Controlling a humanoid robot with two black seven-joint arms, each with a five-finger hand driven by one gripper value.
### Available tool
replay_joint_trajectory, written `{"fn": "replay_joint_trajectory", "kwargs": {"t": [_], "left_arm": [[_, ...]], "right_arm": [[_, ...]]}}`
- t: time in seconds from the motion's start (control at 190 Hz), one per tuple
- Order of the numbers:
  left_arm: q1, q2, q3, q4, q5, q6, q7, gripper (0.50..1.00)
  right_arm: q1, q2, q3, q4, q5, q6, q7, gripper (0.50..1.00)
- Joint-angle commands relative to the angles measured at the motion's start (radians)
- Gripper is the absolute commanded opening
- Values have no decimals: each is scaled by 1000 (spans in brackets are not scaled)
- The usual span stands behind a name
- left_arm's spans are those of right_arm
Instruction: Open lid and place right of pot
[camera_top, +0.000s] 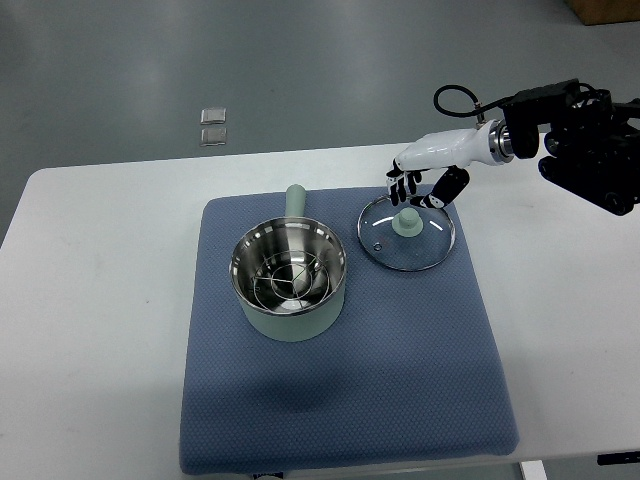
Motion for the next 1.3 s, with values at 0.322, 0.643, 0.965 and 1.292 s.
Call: {"fn": "replay_joint_trajectory", "kwargs": {"t": [0.322,0.643,0.965,1.292], "left_arm": [[0,0,0,0,0,0,0,1000],[0,0,0,0,0,0,0,1000],[0,0,0,0,0,0,-1,1000],[0,0,0,0,0,0,0,1000]], "right_arm": [[-78,-62,167,-7,590,48,-4,924],[-296,13,387,-150,1067,38,-27,924],[-437,133,440,-253,1452,12,-110,926],[-489,198,512,-256,1488,-33,-98,930]]}}
